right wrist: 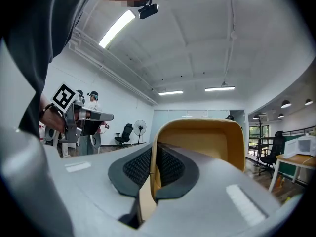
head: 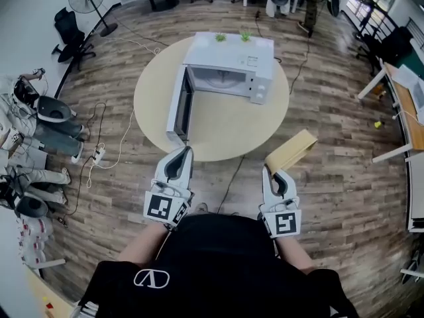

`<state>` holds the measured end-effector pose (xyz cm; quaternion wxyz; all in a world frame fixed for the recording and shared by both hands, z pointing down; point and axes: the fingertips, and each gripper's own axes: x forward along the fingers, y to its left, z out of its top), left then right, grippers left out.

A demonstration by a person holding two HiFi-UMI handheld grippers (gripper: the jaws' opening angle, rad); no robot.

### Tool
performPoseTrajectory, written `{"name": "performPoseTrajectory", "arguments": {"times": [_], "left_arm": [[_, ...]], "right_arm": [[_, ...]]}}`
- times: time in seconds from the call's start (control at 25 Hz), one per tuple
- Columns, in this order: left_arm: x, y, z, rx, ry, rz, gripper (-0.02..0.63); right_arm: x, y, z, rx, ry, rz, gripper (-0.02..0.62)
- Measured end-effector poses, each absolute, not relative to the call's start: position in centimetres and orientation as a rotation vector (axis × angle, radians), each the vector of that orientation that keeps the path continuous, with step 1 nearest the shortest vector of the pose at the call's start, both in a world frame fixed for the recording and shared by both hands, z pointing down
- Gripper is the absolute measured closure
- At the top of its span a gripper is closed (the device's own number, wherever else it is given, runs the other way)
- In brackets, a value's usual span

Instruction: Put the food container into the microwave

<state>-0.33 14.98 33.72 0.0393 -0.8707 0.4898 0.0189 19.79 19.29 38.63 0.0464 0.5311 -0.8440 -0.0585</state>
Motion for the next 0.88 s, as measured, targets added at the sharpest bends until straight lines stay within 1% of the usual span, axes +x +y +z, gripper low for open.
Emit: {"name": "performPoseTrajectory", "arguments": {"times": [0.16,0.44,0.88], "left_arm": [[0.6,15.2,34.4,-2.641,1.531,0.031,0.606],[0.1,13.1,35.3,-2.639,1.568,0.02,0.606],[-3.9,0.1,35.0,-2.716,1.521,0.202,0.606]], "right_arm": [[20.4,18.6,38.9,1.595,-2.639,-0.177,0.583],[19.8,16.6,39.3,1.549,-2.65,-0.168,0.583],[15.9,6.1,37.5,1.572,-2.533,-0.244,0.583]]}}
